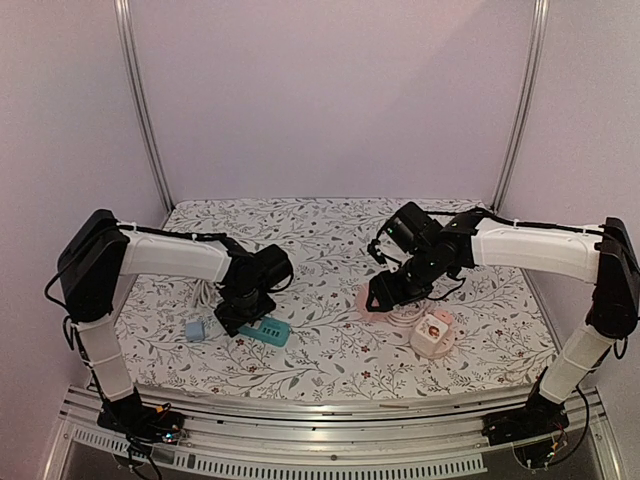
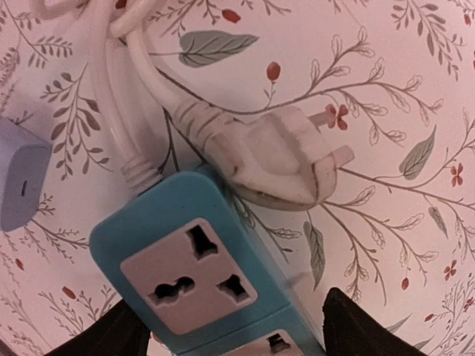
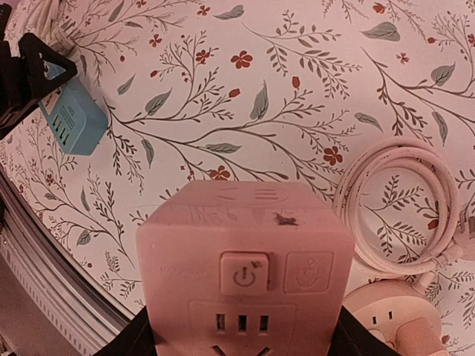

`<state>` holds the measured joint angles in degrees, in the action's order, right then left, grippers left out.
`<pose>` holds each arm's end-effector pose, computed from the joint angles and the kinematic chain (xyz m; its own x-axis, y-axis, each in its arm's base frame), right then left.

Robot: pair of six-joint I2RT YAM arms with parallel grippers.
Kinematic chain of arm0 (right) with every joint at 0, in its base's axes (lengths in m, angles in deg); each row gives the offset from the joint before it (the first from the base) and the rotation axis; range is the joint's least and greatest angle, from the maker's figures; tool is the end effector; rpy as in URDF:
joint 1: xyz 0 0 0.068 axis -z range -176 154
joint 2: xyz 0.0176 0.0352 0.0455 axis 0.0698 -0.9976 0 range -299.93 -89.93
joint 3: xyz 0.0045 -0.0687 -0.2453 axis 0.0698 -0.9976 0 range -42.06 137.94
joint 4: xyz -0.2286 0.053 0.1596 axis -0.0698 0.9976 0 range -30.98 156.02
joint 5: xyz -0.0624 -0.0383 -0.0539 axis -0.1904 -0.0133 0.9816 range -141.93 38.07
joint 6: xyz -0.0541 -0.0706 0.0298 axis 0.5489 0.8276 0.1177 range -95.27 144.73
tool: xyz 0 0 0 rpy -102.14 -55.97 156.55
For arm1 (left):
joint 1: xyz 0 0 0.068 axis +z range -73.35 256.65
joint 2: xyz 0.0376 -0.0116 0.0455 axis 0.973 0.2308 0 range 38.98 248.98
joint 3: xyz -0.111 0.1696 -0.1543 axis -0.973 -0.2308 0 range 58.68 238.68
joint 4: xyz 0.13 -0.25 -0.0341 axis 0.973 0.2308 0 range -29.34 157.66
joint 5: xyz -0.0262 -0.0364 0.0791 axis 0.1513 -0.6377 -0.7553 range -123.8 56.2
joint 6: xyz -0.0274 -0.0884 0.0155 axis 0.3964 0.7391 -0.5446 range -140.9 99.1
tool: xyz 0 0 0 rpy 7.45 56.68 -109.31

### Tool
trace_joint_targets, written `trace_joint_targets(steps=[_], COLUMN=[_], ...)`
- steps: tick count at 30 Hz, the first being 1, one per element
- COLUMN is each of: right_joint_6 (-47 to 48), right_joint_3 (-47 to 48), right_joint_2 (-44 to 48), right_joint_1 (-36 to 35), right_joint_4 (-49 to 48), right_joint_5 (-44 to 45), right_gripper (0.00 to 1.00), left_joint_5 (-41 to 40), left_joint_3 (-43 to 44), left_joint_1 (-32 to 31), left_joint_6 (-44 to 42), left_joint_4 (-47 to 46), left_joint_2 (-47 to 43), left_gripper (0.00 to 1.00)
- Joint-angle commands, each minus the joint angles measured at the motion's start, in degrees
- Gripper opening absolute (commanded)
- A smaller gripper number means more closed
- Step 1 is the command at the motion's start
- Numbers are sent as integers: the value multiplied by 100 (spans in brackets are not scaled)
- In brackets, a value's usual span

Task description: Insert the plug

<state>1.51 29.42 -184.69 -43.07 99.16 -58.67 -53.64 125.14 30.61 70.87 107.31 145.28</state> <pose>0.2527 0.2862 0.1655 -0.8606 -0.3503 -0.3697 -0.4610 0.8444 0.2729 0.2587 -0.2270 0.0695 -0.6411 -0.6896 -0.3368 -0.7129 0.6977 -0.0714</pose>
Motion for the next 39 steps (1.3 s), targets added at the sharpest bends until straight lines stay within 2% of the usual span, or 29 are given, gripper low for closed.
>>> trace_joint_targets(steps=[1,6,14,18,23,28,35,39], right_joint_6=[55,56,88,89,107,146,250,371], right_joint_3=[-47,-35,-38,-42,-55,-68,-158,-206], right_joint_2=[142,125,111,137,207,302,598,752], right_joint_1=[41,48,42,46,40,52,85,94], right_joint_4=[-161,-164,-152,-133,-94,-25,-9,-20], right_joint_5=[-11,1,106,207,351,557,1042,1228], right_gripper=[0,0,0,0,0,0,0,0], left_joint_5=[14,-58,-280,-378,-632,-57,132,948], left_joint_3=[115,84,-84,-33,-37,218,825,849], left_joint_1=[95,78,-48,-186,-463,-695,-1013,-1033], left_joint_6=[-260,-636,-2138,-3154,-4384,-5913,-6891,-7149], left_joint_4=[-81,-240,-1108,-1344,-1695,-2244,-1997,-2113], left_joint_2=[134,147,167,242,145,282,769,743], left_gripper=[70,60,21,12,9,9,9,10])
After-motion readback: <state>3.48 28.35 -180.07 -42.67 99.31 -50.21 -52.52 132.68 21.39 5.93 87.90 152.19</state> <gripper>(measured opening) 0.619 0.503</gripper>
